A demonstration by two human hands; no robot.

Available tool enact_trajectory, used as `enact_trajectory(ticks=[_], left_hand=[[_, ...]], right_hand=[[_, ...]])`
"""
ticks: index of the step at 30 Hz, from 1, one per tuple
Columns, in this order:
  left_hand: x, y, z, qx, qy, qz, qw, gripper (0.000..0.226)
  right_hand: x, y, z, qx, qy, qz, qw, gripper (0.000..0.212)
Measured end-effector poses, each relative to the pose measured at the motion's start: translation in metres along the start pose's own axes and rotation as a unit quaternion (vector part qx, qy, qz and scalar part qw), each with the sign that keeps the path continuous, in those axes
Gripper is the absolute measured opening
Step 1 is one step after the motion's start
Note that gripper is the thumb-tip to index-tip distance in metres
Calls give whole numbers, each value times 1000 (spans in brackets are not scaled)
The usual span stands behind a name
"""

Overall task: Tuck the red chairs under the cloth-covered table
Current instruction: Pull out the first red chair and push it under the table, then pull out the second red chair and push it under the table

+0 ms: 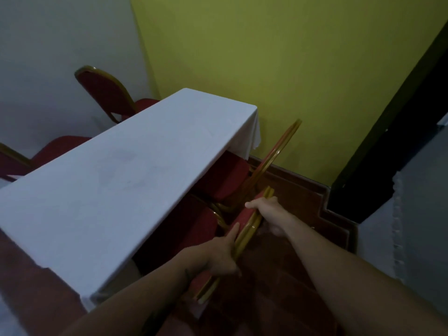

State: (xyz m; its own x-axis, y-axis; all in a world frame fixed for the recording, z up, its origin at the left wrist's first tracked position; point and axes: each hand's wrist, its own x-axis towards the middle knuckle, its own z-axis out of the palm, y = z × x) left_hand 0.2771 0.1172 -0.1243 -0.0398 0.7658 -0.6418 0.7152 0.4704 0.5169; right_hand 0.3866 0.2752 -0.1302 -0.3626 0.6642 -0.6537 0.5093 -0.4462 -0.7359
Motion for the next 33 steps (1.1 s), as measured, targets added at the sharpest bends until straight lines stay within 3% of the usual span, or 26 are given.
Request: enact_trajectory(ticks=[5,12,16,17,19,21,24,28,33], left_hand=[[-3,-3,2,45,68,-18,997,100],[-8,-20,-13,23,95,-37,994,90],[-18,-25,-15,18,117,-16,993,80],[-22,-28,-16,25,119,-17,992,77],[-29,-34,-22,30,110,-23,993,68],[-40,-41,-32,23,127,-20,991,45],[-62,-52,-51,7,194,-23,981,23],[-97,-81,-70,-13,282,-61,957,29],[-139,-147,-93,-76,367,-113,920,35]], right_hand=[[2,-10,14,0,30,-17,999,66],[11,-25,39,8,37,-35,999,60],[3,-29,40,-70,60,-33,995,64],[-2,-31,39,-147,86,-44,984,70],[-11,-39,35,-351,137,-93,921,88],[-24,-52,35,-440,142,-166,871,94],[-37,-79,45,-451,95,-233,856,75],[-46,-103,74,-462,32,-303,833,56],[-50,-117,138,-482,-42,-334,809,51]])
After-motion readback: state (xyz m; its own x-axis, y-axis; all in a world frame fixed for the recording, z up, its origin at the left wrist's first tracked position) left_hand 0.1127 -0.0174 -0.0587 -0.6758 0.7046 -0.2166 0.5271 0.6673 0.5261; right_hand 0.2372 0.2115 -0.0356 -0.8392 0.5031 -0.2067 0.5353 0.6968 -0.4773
